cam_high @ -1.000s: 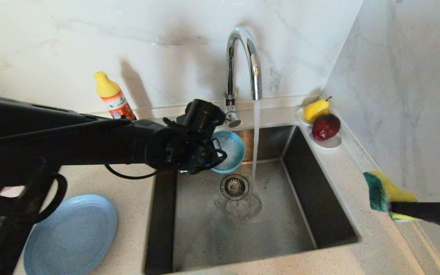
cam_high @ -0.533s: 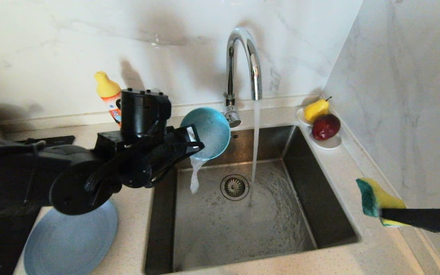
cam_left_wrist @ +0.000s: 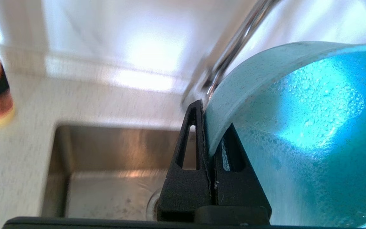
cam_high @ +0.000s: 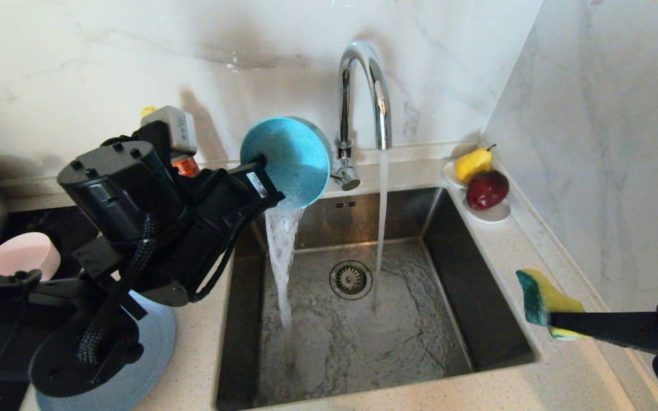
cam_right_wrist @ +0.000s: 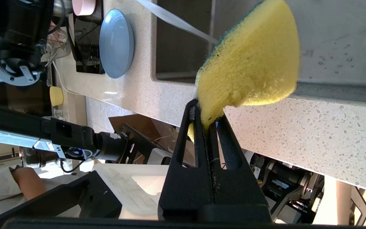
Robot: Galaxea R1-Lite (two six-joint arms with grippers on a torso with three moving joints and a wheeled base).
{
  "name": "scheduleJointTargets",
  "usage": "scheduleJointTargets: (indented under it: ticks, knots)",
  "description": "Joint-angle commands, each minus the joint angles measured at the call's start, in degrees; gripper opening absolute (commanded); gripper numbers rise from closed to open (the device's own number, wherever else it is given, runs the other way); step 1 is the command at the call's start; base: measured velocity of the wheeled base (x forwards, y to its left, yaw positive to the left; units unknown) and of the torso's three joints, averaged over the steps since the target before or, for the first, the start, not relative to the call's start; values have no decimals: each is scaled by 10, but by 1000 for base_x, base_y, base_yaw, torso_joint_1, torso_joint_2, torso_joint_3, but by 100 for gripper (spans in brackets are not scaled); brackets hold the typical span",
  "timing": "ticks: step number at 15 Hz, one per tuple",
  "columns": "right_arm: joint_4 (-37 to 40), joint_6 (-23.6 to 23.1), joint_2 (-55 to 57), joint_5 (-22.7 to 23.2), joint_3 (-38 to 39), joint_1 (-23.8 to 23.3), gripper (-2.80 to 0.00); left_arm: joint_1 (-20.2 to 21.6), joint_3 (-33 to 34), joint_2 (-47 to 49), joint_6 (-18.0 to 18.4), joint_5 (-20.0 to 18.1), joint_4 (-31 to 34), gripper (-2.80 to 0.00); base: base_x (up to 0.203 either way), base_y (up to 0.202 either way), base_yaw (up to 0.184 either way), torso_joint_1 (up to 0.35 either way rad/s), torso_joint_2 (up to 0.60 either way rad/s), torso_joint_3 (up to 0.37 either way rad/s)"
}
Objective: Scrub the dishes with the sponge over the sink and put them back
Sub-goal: Rinse the bowl
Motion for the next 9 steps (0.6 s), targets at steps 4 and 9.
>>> scheduleJointTargets:
  ticks: [4, 9]
  knots:
    - [1, 1, -9, 2, 4, 0, -280, 0, 44, -76, -2, -45, -49, -280, 0, 0, 0, 0, 0, 0]
    - [4, 2, -12, 2, 5, 0, -280, 0, 43, -121, -7, -70, -54, -280, 0, 0, 0, 0, 0, 0]
